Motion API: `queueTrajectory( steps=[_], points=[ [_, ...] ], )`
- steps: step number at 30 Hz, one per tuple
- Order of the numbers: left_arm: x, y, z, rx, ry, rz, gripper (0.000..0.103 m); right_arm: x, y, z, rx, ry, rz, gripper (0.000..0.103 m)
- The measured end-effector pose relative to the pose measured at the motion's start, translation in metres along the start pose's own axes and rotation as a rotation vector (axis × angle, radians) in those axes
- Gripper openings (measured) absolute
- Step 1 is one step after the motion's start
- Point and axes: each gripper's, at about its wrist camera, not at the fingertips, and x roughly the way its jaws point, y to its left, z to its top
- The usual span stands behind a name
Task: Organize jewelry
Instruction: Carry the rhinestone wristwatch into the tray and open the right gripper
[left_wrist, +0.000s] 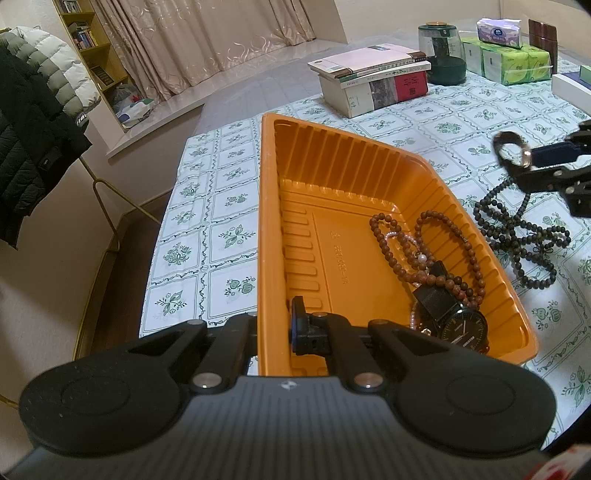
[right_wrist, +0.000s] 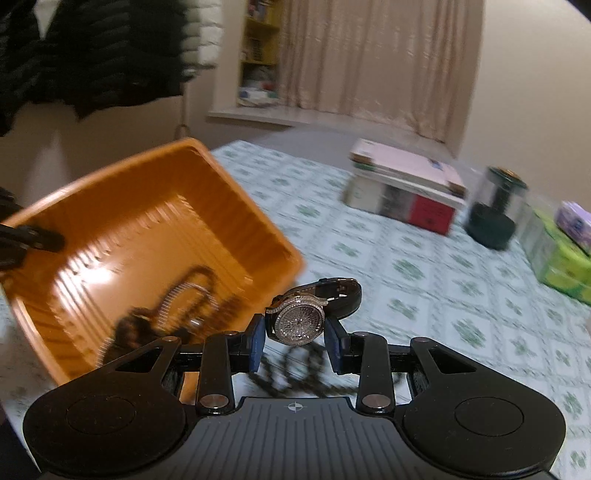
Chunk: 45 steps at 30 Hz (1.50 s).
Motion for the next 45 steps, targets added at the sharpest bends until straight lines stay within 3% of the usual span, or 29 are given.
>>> queueTrajectory(
  steps=[10,23,35,39,41,43,45],
  points=[
    [0.000,-0.001,0.000,0.000,-0.002,-0.001,0.004,0.022,0.046,0.010,-0.108,0.000,0.124,0.034],
    [0.000,-0.002,0.001,-0.002,-0.002,-0.002,0.004,0.047,0.061,0.004,-0.177,0.055,0.135,0.034],
    [0.000,-0.002,0.001,-0.003,-0.002,-0.003,0.004,0.057,0.061,0.003,-0.166,0.070,0.135,0.035],
    [0.000,-0.002,0.001,-0.004,-0.003,-0.004,0.004,0.059,0.057,0.003,-0.136,0.058,0.177,0.035],
    [0.001,-0.002,0.001,-0.004,-0.002,-0.004,0.004,0.056,0.054,0.004,-0.118,0.036,0.211,0.040],
    [0.001,-0.002,0.002,-0.005,-0.003,-0.004,0.004,0.051,0.052,0.004,-0.111,0.014,0.195,0.064],
    [0.001,-0.002,0.001,-0.007,-0.004,-0.005,0.004,0.042,0.046,0.002,-0.087,-0.020,0.182,0.064]
  ],
)
